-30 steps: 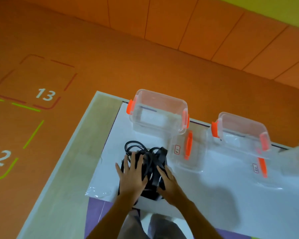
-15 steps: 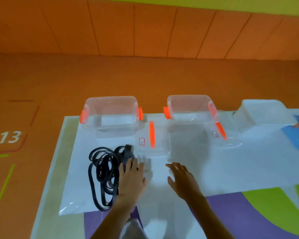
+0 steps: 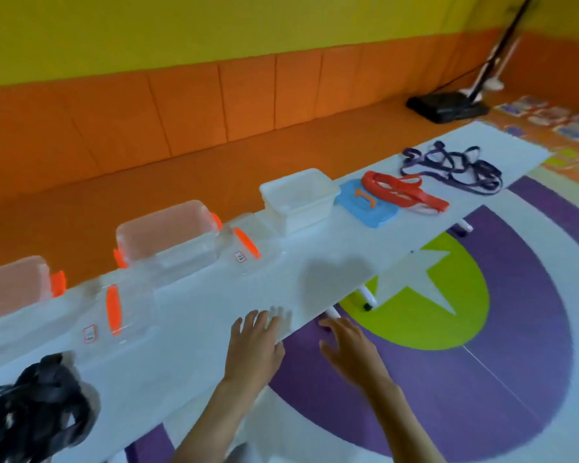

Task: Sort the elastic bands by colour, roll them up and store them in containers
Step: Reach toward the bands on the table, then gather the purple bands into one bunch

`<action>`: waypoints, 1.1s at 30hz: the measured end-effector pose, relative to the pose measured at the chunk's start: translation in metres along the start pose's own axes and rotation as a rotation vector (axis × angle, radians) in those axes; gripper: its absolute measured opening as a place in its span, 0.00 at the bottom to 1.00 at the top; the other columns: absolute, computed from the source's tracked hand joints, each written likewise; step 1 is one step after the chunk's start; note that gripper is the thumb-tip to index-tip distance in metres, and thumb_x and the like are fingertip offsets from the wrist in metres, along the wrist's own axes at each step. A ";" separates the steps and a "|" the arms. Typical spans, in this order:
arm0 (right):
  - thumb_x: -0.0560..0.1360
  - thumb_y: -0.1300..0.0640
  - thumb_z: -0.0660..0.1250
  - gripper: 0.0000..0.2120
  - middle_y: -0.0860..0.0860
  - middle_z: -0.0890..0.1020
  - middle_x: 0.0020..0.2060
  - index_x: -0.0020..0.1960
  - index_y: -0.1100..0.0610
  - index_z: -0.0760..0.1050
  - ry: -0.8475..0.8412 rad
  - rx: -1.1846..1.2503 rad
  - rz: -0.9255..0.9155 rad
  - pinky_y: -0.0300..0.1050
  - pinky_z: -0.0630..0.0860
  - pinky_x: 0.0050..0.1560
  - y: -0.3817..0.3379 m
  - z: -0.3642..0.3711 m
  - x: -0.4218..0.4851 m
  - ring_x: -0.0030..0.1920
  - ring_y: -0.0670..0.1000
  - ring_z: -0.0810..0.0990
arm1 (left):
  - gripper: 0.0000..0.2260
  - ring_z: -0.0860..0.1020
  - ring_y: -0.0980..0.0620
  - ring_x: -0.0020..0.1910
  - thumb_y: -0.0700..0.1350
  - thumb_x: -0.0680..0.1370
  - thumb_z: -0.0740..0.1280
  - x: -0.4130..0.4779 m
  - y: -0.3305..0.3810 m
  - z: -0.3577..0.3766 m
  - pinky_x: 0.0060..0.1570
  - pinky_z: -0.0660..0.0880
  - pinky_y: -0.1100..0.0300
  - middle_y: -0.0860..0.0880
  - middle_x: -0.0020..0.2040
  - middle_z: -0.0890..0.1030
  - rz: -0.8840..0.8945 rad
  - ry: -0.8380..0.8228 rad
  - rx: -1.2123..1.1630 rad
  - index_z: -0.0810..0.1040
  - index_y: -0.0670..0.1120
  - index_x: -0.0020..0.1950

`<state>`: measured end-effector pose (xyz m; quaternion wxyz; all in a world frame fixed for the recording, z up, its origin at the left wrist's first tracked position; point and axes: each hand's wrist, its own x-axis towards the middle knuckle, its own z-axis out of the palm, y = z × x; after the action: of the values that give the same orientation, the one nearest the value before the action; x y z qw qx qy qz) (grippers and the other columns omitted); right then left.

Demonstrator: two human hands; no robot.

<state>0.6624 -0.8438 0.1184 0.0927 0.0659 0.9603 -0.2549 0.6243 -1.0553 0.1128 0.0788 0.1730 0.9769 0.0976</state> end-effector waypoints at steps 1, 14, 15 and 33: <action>0.82 0.51 0.66 0.20 0.44 0.74 0.71 0.74 0.46 0.73 0.023 0.011 0.026 0.50 0.75 0.65 0.018 -0.015 -0.003 0.73 0.51 0.72 | 0.23 0.67 0.46 0.79 0.50 0.83 0.63 0.010 0.023 -0.004 0.79 0.61 0.46 0.50 0.77 0.72 0.045 0.011 -0.013 0.70 0.51 0.79; 0.82 0.52 0.66 0.19 0.45 0.77 0.68 0.72 0.46 0.75 0.248 0.048 0.257 0.46 0.74 0.56 0.226 -0.144 0.049 0.68 0.52 0.76 | 0.15 0.73 0.51 0.70 0.51 0.83 0.59 0.186 0.237 0.021 0.66 0.68 0.55 0.57 0.66 0.77 0.332 0.039 0.049 0.75 0.55 0.69; 0.82 0.51 0.66 0.19 0.44 0.77 0.68 0.72 0.45 0.74 0.247 0.038 0.263 0.46 0.74 0.56 0.240 -0.152 0.058 0.68 0.52 0.76 | 0.15 0.73 0.50 0.70 0.50 0.82 0.61 0.203 0.250 0.025 0.66 0.69 0.54 0.56 0.66 0.78 0.332 0.033 0.043 0.76 0.54 0.68; 0.83 0.47 0.66 0.17 0.43 0.78 0.68 0.72 0.46 0.75 0.323 -0.068 0.346 0.47 0.75 0.50 0.521 -0.371 0.216 0.64 0.52 0.79 | 0.19 0.71 0.50 0.73 0.51 0.83 0.61 0.488 0.535 0.068 0.70 0.66 0.52 0.55 0.72 0.75 0.414 -0.009 0.037 0.74 0.54 0.74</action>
<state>0.4888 -0.1915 0.1399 -0.0177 0.2662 0.9451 -0.1887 0.3568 -0.3790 0.1045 0.0582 0.3720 0.9217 0.0927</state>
